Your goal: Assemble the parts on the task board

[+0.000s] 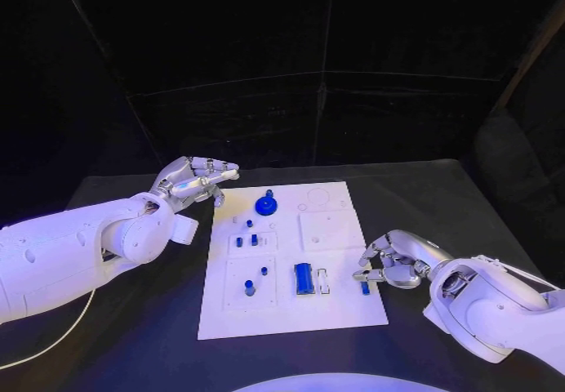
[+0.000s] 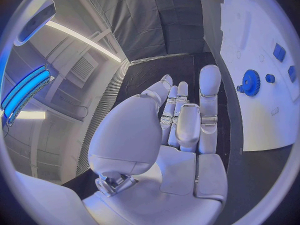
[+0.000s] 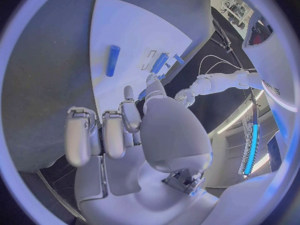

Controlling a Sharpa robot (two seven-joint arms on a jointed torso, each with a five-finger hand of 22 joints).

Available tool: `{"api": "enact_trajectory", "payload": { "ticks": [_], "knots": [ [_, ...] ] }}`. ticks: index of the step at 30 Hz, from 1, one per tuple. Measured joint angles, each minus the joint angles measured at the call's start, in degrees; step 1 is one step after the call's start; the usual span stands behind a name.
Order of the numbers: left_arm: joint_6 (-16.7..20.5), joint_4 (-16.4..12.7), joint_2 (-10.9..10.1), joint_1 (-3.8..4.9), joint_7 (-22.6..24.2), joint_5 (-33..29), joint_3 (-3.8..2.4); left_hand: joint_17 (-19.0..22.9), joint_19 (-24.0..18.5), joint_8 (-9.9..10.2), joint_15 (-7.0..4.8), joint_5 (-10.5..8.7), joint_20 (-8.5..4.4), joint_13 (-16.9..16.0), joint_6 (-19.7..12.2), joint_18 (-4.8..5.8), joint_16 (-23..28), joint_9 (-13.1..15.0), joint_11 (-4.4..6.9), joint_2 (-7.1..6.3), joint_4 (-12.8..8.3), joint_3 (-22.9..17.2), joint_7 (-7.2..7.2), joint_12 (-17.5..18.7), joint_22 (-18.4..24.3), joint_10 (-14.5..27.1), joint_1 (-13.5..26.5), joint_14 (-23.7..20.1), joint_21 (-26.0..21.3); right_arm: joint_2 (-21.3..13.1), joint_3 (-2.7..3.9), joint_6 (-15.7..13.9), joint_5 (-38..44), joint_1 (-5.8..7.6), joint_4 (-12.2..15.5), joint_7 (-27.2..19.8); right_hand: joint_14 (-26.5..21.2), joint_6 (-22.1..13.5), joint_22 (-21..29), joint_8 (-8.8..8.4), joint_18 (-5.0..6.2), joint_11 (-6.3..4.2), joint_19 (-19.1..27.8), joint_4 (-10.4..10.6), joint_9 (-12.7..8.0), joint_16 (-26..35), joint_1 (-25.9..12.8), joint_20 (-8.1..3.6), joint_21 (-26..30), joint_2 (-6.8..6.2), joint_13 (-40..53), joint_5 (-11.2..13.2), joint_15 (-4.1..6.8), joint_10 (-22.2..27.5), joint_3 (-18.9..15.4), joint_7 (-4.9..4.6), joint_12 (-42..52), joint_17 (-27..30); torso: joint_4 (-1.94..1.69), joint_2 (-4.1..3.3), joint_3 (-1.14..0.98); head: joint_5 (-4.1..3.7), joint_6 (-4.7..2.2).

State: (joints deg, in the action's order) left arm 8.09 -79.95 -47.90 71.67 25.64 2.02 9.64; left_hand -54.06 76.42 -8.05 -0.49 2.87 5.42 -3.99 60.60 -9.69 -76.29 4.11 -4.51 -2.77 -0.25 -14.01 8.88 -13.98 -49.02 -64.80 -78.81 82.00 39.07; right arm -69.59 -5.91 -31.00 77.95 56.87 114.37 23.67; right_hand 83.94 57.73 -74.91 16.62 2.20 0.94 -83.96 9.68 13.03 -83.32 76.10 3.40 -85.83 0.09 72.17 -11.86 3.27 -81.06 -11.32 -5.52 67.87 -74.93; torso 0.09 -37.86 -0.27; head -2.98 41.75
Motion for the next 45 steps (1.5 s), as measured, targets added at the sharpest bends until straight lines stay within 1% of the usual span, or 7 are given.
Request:
{"api": "enact_trajectory", "payload": {
  "ticks": [7, 12, 21, 29, 33, 38, 45],
  "knots": [
    [0.00, -0.09, 0.11, -0.01, 0.00, 0.00, 0.07, 0.00, 0.00, 0.00, 0.00, 0.00, 0.00, 0.00, 0.00, 0.00, 0.00, 0.00, 0.00, 0.00, 0.00, 0.00, 0.00, 0.00, 0.00, 0.00, 0.00, 0.00, 0.00, -0.25, -0.04, 1.94, 2.28, -0.06, -1.21, 2.35, 0.00, 2.87, 0.00, 0.00, 0.00, -0.64, 0.00, 0.25, 0.21, 0.00, -0.18, 0.00, 0.00, 0.18, 0.53, 0.00, 0.00, -0.64, -1.04, 0.82, 0.42, 0.00, 0.08, 0.00, -0.05, -0.50, 0.01],
    [-0.01, -0.10, 0.12, -0.01, 0.01, 0.00, 0.12, 0.00, 0.00, 0.00, 0.00, 0.00, 0.00, 0.00, 0.00, 0.00, 0.00, 0.00, 0.00, 0.00, 0.00, 0.00, 0.00, 0.00, 0.00, 0.00, 0.00, 0.00, 0.00, 0.43, -0.04, 3.83, 4.14, -0.08, -2.20, 4.49, 0.00, 3.77, 0.00, 0.00, 0.01, -0.66, 0.00, 0.84, 0.70, 0.00, -0.62, 0.00, 0.00, 0.55, 0.66, 0.00, 0.00, -0.65, -1.94, 1.31, 0.53, 0.01, 0.07, 0.00, -0.05, -0.70, 0.03],
    [-0.03, -0.11, 0.10, -0.02, 0.00, 0.00, 0.20, 0.00, 0.00, 0.00, 0.00, 0.00, 0.00, 0.00, 0.00, 0.00, 0.00, 0.00, 0.00, 0.00, 0.00, 0.00, 0.00, 0.00, 0.00, 0.00, 0.00, 0.00, 0.00, 2.28, -0.07, 6.97, 6.43, -0.26, -4.19, 6.97, 0.21, 4.15, 0.00, 0.00, 0.01, -0.97, -0.06, 1.66, 1.06, 0.00, -1.70, -0.37, 0.00, 0.00, 0.47, -0.28, 0.22, -0.96, -2.76, 1.34, 0.57, 0.01, 0.00, -0.03, -0.10, -0.49, 0.19],
    [-0.05, -0.04, 0.10, -0.03, 0.00, 0.00, 0.27, 0.00, 0.00, 0.00, 0.00, 0.00, 0.00, 0.00, 0.00, 0.00, 0.00, 0.00, 0.00, 0.00, 0.00, 0.00, 0.00, 0.00, 0.00, 0.00, 0.00, 0.00, 0.00, 3.47, 0.09, 8.33, 7.87, -1.11, -4.37, 7.67, -0.01, 4.98, 0.00, 0.34, 0.01, -0.97, -0.06, 1.65, 1.75, 0.00, -1.70, -0.37, 0.00, 0.00, 0.55, -0.28, 0.43, -0.96, -3.07, 1.76, 0.57, 0.01, 0.00, -0.04, -0.06, -0.40, 0.33],
    [-0.06, -0.02, 0.10, -0.03, 0.00, 0.00, 0.28, 0.00, 0.00, 0.00, 0.00, 0.00, 0.00, -0.01, 0.00, 0.00, 0.00, 0.00, 0.00, 0.00, 0.00, 0.00, 0.00, 0.00, 0.00, 0.00, 0.00, 0.00, 0.00, 4.15, 0.20, 8.56, 8.62, -1.47, -4.36, 7.68, 0.20, 5.45, 0.00, 0.69, 0.01, -1.49, -0.09, 1.12, 2.25, 0.00, -0.74, -0.76, 0.00, -0.14, 0.65, -0.28, 0.64, -1.00, -3.17, 2.10, 0.56, 0.01, 0.00, -0.05, -0.04, -0.37, 0.39],
    [-0.08, -0.01, 0.07, -0.03, 0.00, 0.00, 0.30, 0.00, 0.00, 0.00, 0.00, 0.00, 0.00, -0.01, 0.00, 0.00, 0.00, 0.00, 0.00, 0.00, 0.00, 0.00, 0.00, 0.00, 0.00, 0.00, 0.00, 0.00, 0.00, 4.99, 0.31, 8.94, 9.62, -1.76, -4.51, 7.66, -0.01, 5.66, 0.00, 0.90, 0.01, -1.47, -0.09, 0.45, 2.60, 0.00, 0.50, -0.76, 0.00, -0.08, 0.85, -0.28, 0.84, -1.02, -3.07, 2.15, 0.55, 0.02, 0.00, -0.05, -0.02, -0.32, 0.43],
    [-0.10, -0.04, 0.03, -0.03, 0.00, 0.00, 0.30, 0.00, 0.00, 0.00, 0.00, 0.00, 0.00, -0.01, 0.00, 0.00, 0.00, 0.00, 0.00, 0.00, 0.00, 0.00, 0.00, 0.00, 0.00, 0.00, 0.00, 0.00, 0.00, 6.15, 0.47, 9.86, 12.09, -1.89, -5.14, 7.32, -0.01, 5.98, 0.00, 0.81, 0.00, -1.66, 0.12, -2.30, 3.35, 0.00, 4.28, -0.97, 0.00, -0.05, 0.81, -0.25, 0.82, -0.81, -2.20, 2.25, 0.17, 0.02, -0.02, -0.03, 0.00, -0.29, 0.47]
  ]
}}
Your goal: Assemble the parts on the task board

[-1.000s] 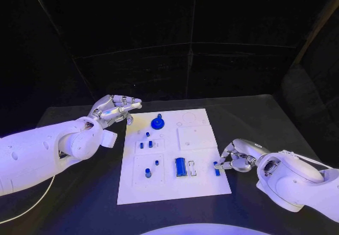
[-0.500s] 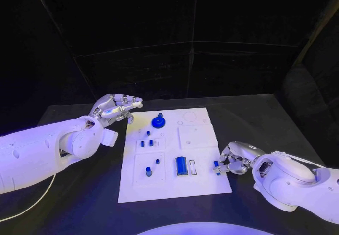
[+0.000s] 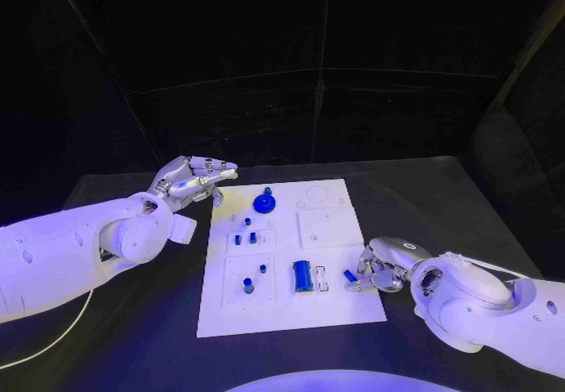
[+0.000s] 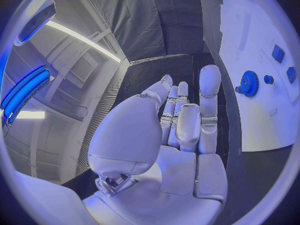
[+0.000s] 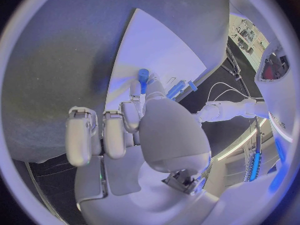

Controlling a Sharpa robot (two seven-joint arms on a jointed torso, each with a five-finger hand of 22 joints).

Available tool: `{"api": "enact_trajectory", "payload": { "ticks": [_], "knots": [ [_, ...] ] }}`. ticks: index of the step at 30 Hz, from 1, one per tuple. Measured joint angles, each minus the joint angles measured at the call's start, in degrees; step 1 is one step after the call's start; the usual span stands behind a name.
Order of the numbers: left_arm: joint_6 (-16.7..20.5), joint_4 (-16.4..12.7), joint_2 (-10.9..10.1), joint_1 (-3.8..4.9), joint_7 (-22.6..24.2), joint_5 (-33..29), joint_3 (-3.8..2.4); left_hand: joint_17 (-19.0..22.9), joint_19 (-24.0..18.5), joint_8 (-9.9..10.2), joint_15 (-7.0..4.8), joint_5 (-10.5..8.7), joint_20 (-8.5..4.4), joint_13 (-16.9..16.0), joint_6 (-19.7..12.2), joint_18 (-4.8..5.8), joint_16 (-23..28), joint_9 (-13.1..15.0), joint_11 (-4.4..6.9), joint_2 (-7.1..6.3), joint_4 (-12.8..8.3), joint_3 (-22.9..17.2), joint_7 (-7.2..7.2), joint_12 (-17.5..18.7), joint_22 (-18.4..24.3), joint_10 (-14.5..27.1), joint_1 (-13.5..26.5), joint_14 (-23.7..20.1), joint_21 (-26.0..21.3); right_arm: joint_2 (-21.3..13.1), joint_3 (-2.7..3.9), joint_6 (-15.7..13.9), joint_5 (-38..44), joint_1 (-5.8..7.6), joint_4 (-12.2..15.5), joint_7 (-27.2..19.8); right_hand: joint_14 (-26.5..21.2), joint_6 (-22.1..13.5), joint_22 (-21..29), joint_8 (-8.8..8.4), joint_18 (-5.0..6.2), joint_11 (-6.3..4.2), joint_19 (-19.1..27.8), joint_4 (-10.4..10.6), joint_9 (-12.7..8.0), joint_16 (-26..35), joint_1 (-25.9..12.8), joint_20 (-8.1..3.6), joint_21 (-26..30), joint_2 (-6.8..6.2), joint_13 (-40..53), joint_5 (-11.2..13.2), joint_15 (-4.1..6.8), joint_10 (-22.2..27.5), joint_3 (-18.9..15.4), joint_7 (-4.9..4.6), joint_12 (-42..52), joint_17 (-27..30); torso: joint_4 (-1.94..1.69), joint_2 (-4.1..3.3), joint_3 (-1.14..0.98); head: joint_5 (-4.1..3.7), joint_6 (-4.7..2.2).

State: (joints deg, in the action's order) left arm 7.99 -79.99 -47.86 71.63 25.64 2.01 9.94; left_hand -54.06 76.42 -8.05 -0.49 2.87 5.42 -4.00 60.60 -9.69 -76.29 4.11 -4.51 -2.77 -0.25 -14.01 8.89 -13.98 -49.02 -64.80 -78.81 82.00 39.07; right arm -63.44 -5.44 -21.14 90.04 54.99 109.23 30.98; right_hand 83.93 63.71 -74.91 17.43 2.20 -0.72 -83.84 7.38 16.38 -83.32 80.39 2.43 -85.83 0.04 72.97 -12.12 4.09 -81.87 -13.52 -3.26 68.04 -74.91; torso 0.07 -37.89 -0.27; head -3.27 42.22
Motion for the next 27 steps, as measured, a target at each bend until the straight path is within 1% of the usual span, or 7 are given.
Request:
{"api": "enact_trajectory", "payload": {
  "ticks": [2, 7, 11, 14, 21, 24, 27],
  "knots": [
    [-0.01, -0.02, 0.00, 0.00, 0.00, 0.00, 0.00, 0.01, 0.00, 0.00, 0.00, 0.00, 0.00, 0.02, 0.00, 0.00, 0.00, 0.00, 0.00, 0.00, -0.06, -0.26, 0.00, 0.00, 0.02, 0.00, 0.00, 0.00, -0.06, 0.31, 0.05, 0.27, 1.13, 0.00, -0.16, -0.13, 0.02, 0.01, 0.00, -0.01, 0.00, 0.01, -0.06, -1.03, 0.01, 0.00, 1.01, -0.06, 0.00, -0.11, -0.10, 0.55, 0.01, 0.01, 0.78, -0.01, -0.06, 0.00, -0.02, 0.01, 0.00, 0.02, 0.00],
    [-0.02, -0.06, -0.09, 0.00, 0.00, 0.00, 0.00, 0.06, 0.00, 0.00, 0.00, 0.00, 0.00, 0.06, 0.00, 0.00, 0.00, 0.00, 0.00, 0.00, 0.00, -0.33, 0.00, 0.00, 0.05, 0.00, 0.00, 0.00, -0.23, 1.19, 0.16, 0.96, 4.97, 0.04, -0.54, -0.31, 0.14, -0.27, 0.00, -1.61, 0.00, 0.12, -0.21, -2.92, 0.02, 0.00, 2.29, -0.21, 0.00, -0.45, -0.16, 2.75, 0.12, 0.12, 2.68, -0.47, -0.27, 0.00, -0.08, 0.01, -0.01, 0.13, -0.06],
    [-0.03, -0.10, -0.15, 0.00, 0.00, 0.00, 0.01, 0.06, 0.00, 0.00, 0.00, 0.00, 0.00, 0.06, 0.00, 0.00, 0.00, 0.00, 0.00, 0.00, 0.01, -0.33, 0.00, 0.00, 0.05, 0.00, 0.00, 0.00, -0.23, 1.41, 0.14, 1.43, 7.27, 0.03, -0.46, -0.32, 0.14, -0.35, 0.00, -2.34, 0.00, 0.14, -0.21, -3.95, 0.02, 0.00, 2.54, -0.21, 0.00, -0.59, -0.12, 2.01, 0.11, 0.13, 4.10, -0.59, -0.68, 0.00, -0.08, 0.01, -0.04, 0.28, -0.07],
    [-0.04, -0.11, -0.19, 0.00, -0.01, 0.00, 0.01, 0.06, 0.00, 0.00, 0.00, 0.00, 0.00, 0.06, 0.00, 0.00, 0.00, 0.00, 0.00, 0.00, 0.01, -0.33, 0.00, 0.00, 0.05, 0.00, 0.00, 0.00, -0.23, 1.44, 0.13, 1.76, 8.31, 0.01, -0.18, -0.32, 0.14, -0.56, 0.00, -3.02, 0.00, 0.01, -0.21, -3.97, -0.07, 0.00, 2.58, -0.21, 0.00, -0.62, -0.08, -0.93, 0.10, 0.42, 5.38, -0.92, -0.82, 0.00, -0.09, 0.01, -0.03, 0.32, -0.07],
    [-0.06, -0.15, -0.21, 0.00, -0.04, 0.00, 0.01, 0.06, 0.00, 0.00, 0.00, 0.00, 0.00, 0.06, 0.00, 0.00, 0.00, 0.00, 0.00, 0.00, 0.00, -0.33, 0.00, 0.00, 0.05, 0.00, 0.00, 0.00, -0.23, 1.09, 0.01, 2.33, 9.90, -0.11, 0.83, 0.23, 0.21, 0.02, 0.00, -4.20, 0.00, 0.11, -0.21, -3.02, -0.17, 0.00, 2.58, -0.21, -0.49, -0.62, -0.03, -11.21, 0.01, 0.52, 9.00, -0.34, -1.04, 0.00, -0.05, 0.08, -0.03, 0.37, -0.07],
    [-0.07, -0.15, -0.16, 0.00, -0.06, 0.00, 0.01, 0.06, 0.00, 0.00, 0.00, 0.00, 0.00, 0.06, 0.00, 0.00, 0.00, 0.00, 0.00, 0.00, 0.01, -0.33, 0.00, 0.00, 0.05, 0.00, 0.00, 0.00, -0.23, 0.81, -0.06, 2.25, 10.08, -0.18, 1.34, 0.59, 0.00, 0.12, 0.00, -4.68, 0.01, 0.10, -0.21, -2.71, 0.11, 0.00, 2.58, -0.21, -0.50, -0.62, 0.07, -13.65, 0.21, 0.51, 10.61, -0.22, -0.99, 0.01, -0.05, 0.08, -0.02, 0.37, -0.11],
    [-0.08, -0.16, -0.16, 0.00, -0.08, 0.00, 0.02, 0.06, 0.00, 0.00, 0.00, 0.00, 0.00, 0.06, 0.00, 0.00, 0.00, 0.00, 0.00, 0.00, 0.01, -0.32, 0.00, 0.00, 0.05, 0.00, 0.00, 0.00, -0.23, 0.53, -0.16, 1.90, 10.02, -0.24, 1.83, 1.02, -0.01, 0.04, 0.00, -4.82, 0.00, 0.10, -0.21, -1.74, 0.11, -0.21, 2.58, -0.21, -0.76, -0.62, 0.20, -15.11, 0.20, 0.51, 11.82, -0.11, -0.65, 0.01, -0.05, 0.08, -0.02, 0.35, -0.16]
  ]
}}
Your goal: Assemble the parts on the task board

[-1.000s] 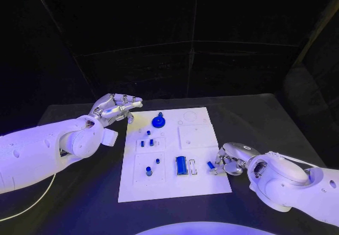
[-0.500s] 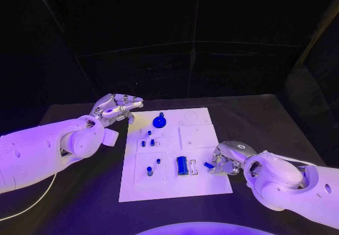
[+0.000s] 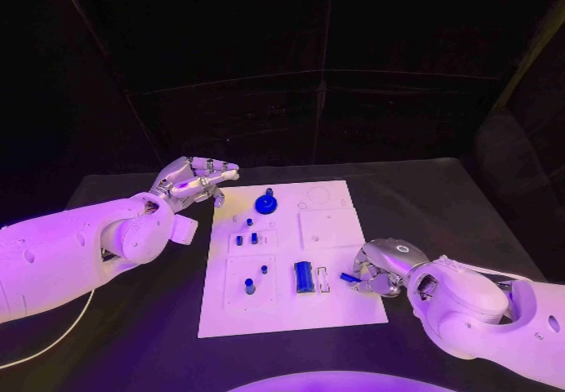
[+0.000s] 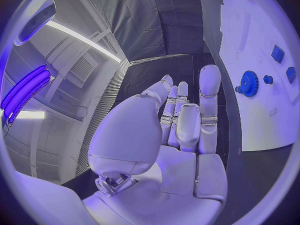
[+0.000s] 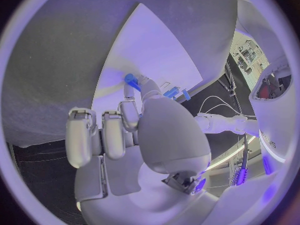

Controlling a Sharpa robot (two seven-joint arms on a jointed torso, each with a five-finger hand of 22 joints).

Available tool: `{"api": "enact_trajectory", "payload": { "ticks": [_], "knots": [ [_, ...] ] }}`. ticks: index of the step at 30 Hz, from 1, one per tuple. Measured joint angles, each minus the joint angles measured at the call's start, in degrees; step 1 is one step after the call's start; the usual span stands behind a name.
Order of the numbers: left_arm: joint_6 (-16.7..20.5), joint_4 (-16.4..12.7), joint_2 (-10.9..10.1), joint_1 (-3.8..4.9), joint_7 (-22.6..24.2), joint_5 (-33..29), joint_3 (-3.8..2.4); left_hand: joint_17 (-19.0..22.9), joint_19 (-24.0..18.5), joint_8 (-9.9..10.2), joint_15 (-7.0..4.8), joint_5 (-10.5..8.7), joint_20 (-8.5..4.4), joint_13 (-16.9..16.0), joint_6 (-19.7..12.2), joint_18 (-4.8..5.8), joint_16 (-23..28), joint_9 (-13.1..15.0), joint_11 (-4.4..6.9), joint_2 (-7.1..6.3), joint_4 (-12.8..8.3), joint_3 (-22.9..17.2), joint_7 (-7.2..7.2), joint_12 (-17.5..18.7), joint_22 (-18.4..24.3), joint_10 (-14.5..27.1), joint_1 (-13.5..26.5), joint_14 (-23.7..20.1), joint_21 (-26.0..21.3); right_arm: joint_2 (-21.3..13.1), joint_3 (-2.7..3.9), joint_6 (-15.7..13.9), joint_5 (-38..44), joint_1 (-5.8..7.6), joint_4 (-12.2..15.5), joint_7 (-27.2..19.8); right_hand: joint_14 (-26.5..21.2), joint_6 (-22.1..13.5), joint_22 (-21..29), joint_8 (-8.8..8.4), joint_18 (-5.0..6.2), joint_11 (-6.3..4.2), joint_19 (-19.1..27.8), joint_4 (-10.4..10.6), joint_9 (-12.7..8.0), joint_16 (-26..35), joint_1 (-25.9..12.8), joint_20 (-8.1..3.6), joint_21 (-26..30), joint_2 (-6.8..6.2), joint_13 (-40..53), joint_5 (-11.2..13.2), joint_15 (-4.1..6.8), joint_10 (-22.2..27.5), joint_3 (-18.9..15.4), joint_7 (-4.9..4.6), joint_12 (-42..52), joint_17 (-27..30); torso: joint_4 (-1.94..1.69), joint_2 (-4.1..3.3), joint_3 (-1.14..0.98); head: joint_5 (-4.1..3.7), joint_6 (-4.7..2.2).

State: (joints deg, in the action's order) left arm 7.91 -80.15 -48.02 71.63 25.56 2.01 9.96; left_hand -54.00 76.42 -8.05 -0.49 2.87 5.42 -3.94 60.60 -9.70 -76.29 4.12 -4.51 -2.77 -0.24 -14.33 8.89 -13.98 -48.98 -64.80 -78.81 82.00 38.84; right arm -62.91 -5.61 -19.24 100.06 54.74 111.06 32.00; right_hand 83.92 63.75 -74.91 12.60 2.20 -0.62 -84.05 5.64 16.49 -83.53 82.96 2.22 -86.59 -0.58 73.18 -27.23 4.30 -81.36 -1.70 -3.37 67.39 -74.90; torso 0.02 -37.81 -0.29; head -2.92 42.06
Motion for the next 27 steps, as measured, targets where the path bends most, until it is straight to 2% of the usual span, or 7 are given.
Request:
{"api": "enact_trajectory", "payload": {
  "ticks": [5, 9, 11, 12, 14, 17, 27],
  "knots": [
    [-0.01, -0.05, 0.00, 0.00, -0.02, 0.00, 0.01, 0.00, 0.00, -0.02, 0.00, 0.00, 0.00, 0.00, 0.00, 0.00, 0.00, 0.00, 0.00, 0.00, 0.00, 0.00, 0.00, 0.00, 0.00, 0.00, 0.00, 0.00, 0.00, -0.39, -0.15, -1.25, -1.44, -0.18, 0.76, 0.77, -0.01, 0.02, 0.00, 0.00, 0.00, 0.02, 0.00, 2.32, -0.01, 0.00, -1.38, 0.00, 0.00, 0.37, 0.47, -1.05, 0.01, -0.01, 2.33, 0.02, 0.21, -0.05, -0.01, 0.00, 0.03, 0.00, -0.04],
    [-0.03, -0.07, -0.01, 0.00, -0.04, 0.00, 0.01, 0.00, 0.00, -0.23, 0.00, 0.00, 0.00, 0.00, 0.00, 0.00, 0.00, 0.00, 0.00, 0.00, 0.00, 0.00, 0.00, 0.00, 0.00, 0.00, 0.00, 0.00, 0.00, -0.42, -0.30, -2.88, -4.23, -0.37, 1.44, 1.23, -0.20, 0.21, 0.00, 0.03, 0.00, 0.21, 0.00, 3.28, 0.07, -0.23, -4.65, 0.00, 0.00, -1.21, 1.43, -0.53, 0.23, -0.24, 4.67, 0.23, 1.19, -0.04, -0.01, 0.00, 0.05, 0.09, -0.04],
    [-0.04, -0.10, -0.02, 0.00, -0.04, 0.00, 0.01, 0.00, 0.00, -0.23, 0.00, 0.00, 0.00, -0.01, 0.00, 0.00, 0.00, 0.00, 0.00, 0.00, 0.00, 0.00, 0.00, 0.00, 0.00, 0.00, 0.00, 0.00, 0.00, -0.28, -0.31, -4.12, -6.02, -0.37, 1.73, 1.38, -0.20, 0.80, 0.00, 0.06, 0.00, -0.35, 0.00, 3.69, 0.23, -0.23, -5.55, 0.00, 0.00, -2.05, 1.12, -0.36, 0.24, -0.79, 5.23, 0.43, 1.02, -0.04, -0.01, -0.01, 0.05, 0.14, -0.01],
    [-0.04, -0.12, -0.02, 0.00, -0.04, 0.00, 0.01, -0.01, 0.00, -0.23, 0.00, 0.00, 0.00, -0.01, 0.00, 0.00, 0.00, 0.00, 0.00, 0.00, 0.00, 0.00, 0.00, 0.00, -0.01, 0.00, 0.00, 0.00, 0.00, -0.20, -0.30, -4.66, -6.75, -0.37, 1.84, 1.42, -0.21, 0.84, 0.00, 0.07, -0.01, -0.43, 0.00, 3.90, 1.25, -0.23, -5.87, 0.00, 0.00, -2.36, 1.02, -0.35, 0.24, -0.87, 5.45, 0.44, 0.98, -0.04, -0.01, -0.01, 0.05, 0.16, -0.01],
    [-0.05, -0.14, -0.03, 0.00, -0.05, 0.00, 0.01, -0.01, 0.00, -0.23, 0.00, 0.00, 0.00, 0.00, -0.01, 0.00, 0.00, 0.00, 0.00, 0.00, 0.00, 0.00, 0.01, 0.00, -0.01, 0.00, 0.00, 0.00, 0.00, -0.02, -0.30, -5.62, -8.05, -0.37, 1.99, 1.48, -0.21, 1.02, 0.00, 0.07, 0.00, -0.77, 0.00, 4.24, 1.78, -0.23, -6.27, 0.00, 0.00, -2.76, 1.01, -0.29, 0.24, -1.21, 5.73, 0.61, 0.98, -0.04, -0.01, -0.03, 0.05, 0.19, 0.00],
    [-0.06, -0.17, -0.03, 0.00, -0.05, 0.00, 0.01, -0.01, 0.00, -0.23, 0.00, 0.00, 0.00, -0.01, -0.21, 0.00, 0.00, 0.00, 0.00, 0.00, 0.00, 0.00, 0.21, 0.00, -0.01, 0.00, 0.00, 0.00, 0.00, 0.38, -0.29, -7.26, -10.62, -0.37, 2.11, 1.52, 0.00, 1.12, 0.00, 0.12, -0.01, -0.92, 0.00, 4.96, 2.17, -0.23, -7.00, 0.00, 0.00, -3.49, 1.10, -1.64, 0.46, -1.37, 6.12, 0.72, 0.98, -0.04, -0.01, -0.04, 0.05, 0.24, 0.05],
    [-0.16, -0.21, -0.02, 0.00, -0.09, 0.00, 0.03, -0.01, 0.00, -0.23, 0.00, 0.00, 0.00, -0.01, -0.21, 0.00, 0.00, 0.00, 0.00, 0.00, 0.00, 0.00, 0.21, 0.00, -0.01, 0.00, 0.00, 0.00, 0.00, 2.34, -0.29, -10.40, -17.29, -0.36, 1.57, 1.54, 0.00, 1.13, 0.00, 0.20, 0.00, -0.82, 0.00, 5.30, 2.55, -0.23, -7.65, 0.01, 0.00, -4.14, 1.27, -2.50, 0.45, -1.48, 6.40, 0.72, 0.98, -0.03, 0.01, -0.08, 0.04, 0.59, 0.22]
  ]
}}
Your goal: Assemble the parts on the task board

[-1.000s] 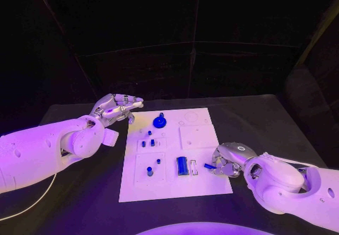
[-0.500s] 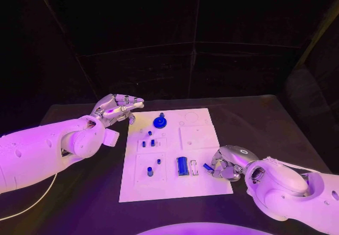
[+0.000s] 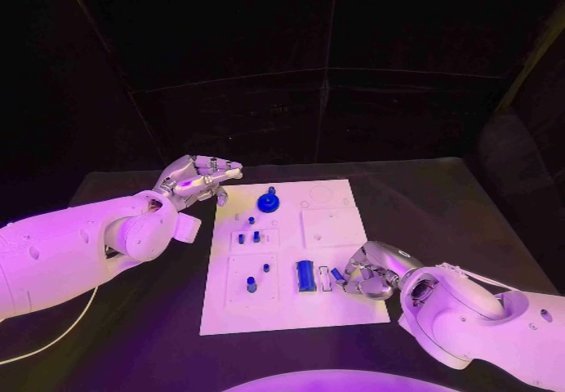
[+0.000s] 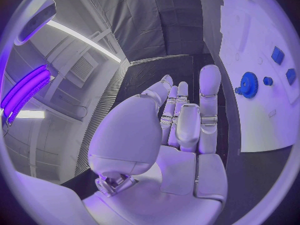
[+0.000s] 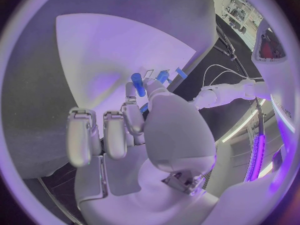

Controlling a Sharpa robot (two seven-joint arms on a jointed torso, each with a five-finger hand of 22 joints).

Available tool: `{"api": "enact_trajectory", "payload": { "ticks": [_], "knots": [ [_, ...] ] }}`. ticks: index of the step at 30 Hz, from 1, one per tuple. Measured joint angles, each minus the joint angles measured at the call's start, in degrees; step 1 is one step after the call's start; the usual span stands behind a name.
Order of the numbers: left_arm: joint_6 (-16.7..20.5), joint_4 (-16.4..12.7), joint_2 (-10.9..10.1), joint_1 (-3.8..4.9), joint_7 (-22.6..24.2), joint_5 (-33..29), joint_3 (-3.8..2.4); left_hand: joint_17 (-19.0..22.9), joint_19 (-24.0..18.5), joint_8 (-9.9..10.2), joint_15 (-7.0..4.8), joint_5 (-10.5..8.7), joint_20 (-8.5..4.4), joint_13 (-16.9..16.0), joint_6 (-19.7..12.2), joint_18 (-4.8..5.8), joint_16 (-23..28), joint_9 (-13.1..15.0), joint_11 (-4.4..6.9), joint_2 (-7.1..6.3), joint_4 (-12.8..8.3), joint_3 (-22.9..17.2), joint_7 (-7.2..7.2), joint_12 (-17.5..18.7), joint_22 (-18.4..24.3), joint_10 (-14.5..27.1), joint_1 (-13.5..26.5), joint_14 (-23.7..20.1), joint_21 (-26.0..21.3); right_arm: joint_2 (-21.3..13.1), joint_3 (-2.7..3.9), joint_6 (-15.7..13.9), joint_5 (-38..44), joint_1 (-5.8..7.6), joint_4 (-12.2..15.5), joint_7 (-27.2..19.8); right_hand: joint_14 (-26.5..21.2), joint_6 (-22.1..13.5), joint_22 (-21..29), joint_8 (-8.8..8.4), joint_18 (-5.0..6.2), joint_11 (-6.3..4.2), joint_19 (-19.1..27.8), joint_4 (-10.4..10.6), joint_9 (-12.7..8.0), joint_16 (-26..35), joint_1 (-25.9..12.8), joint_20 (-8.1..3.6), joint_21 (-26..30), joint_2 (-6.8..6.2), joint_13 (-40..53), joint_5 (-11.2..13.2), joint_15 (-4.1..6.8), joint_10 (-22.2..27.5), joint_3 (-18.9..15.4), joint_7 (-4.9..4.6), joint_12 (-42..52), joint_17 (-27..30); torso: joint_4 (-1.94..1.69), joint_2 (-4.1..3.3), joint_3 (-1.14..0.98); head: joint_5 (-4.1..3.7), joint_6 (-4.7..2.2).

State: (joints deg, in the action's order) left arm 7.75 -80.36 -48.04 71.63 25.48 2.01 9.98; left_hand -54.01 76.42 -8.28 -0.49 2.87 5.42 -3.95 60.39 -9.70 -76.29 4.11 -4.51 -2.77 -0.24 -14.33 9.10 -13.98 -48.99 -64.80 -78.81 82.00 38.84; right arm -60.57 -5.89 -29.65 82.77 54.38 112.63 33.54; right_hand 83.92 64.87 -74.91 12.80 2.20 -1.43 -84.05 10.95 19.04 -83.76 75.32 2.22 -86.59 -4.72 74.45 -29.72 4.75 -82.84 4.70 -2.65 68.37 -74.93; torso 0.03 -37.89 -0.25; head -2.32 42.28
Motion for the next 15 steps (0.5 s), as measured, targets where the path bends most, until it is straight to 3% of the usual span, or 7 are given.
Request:
{"api": "enact_trajectory", "payload": {
  "ticks": [15],
  "knots": [
    [-0.14, -0.07, 0.03, 0.00, -0.04, 0.00, 0.01, 0.00, 0.00, 0.00, 0.00, 0.00, 0.00, 0.00, 0.00, 0.00, 0.00, 0.00, 0.00, 0.00, 0.00, 0.00, 0.00, 0.00, 0.00, 0.00, 0.00, 0.00, 0.00, 3.68, 0.05, -0.80, -4.42, 0.04, -2.40, 0.02, 0.01, 0.20, 0.00, 0.08, -0.01, 0.09, 0.00, 1.16, 0.65, 0.01, -1.06, 0.00, 0.00, -1.06, 0.19, -1.78, -0.01, -0.09, -0.53, -0.17, 0.00, 0.01, 0.01, -0.04, -0.01, 0.26, 0.16]
  ]
}}
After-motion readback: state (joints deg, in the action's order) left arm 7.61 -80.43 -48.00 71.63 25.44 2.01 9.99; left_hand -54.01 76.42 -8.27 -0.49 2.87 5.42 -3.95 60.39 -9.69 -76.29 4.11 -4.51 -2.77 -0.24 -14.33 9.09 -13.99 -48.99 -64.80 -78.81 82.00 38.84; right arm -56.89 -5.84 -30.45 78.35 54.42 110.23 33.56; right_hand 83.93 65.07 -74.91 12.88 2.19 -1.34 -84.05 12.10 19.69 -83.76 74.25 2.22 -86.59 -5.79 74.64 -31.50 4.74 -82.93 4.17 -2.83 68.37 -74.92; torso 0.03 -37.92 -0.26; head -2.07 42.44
